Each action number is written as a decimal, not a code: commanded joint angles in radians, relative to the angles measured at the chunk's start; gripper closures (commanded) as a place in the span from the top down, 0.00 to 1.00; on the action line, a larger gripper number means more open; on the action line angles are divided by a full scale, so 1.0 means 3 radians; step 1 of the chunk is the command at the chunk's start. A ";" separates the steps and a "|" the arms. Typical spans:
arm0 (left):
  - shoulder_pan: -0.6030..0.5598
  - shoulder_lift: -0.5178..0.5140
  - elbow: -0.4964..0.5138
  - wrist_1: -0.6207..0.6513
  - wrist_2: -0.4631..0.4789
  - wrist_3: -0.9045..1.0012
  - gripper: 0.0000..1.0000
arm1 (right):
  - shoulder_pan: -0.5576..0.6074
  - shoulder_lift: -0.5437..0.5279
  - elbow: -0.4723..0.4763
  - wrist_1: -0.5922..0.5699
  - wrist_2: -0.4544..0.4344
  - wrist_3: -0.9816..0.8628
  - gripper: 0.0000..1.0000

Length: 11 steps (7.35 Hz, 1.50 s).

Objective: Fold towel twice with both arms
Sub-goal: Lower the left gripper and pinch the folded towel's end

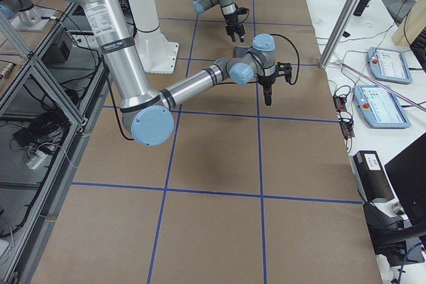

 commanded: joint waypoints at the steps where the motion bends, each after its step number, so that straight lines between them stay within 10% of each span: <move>1: 0.0055 -0.0003 0.0013 0.0008 0.0007 -0.0004 0.61 | -0.0003 -0.0001 0.0000 0.0000 0.0005 0.0005 1.00; 11: 0.0076 -0.0074 0.0141 0.0013 -0.0004 0.0160 0.56 | -0.0008 -0.0001 0.0000 0.0000 0.0005 0.0010 1.00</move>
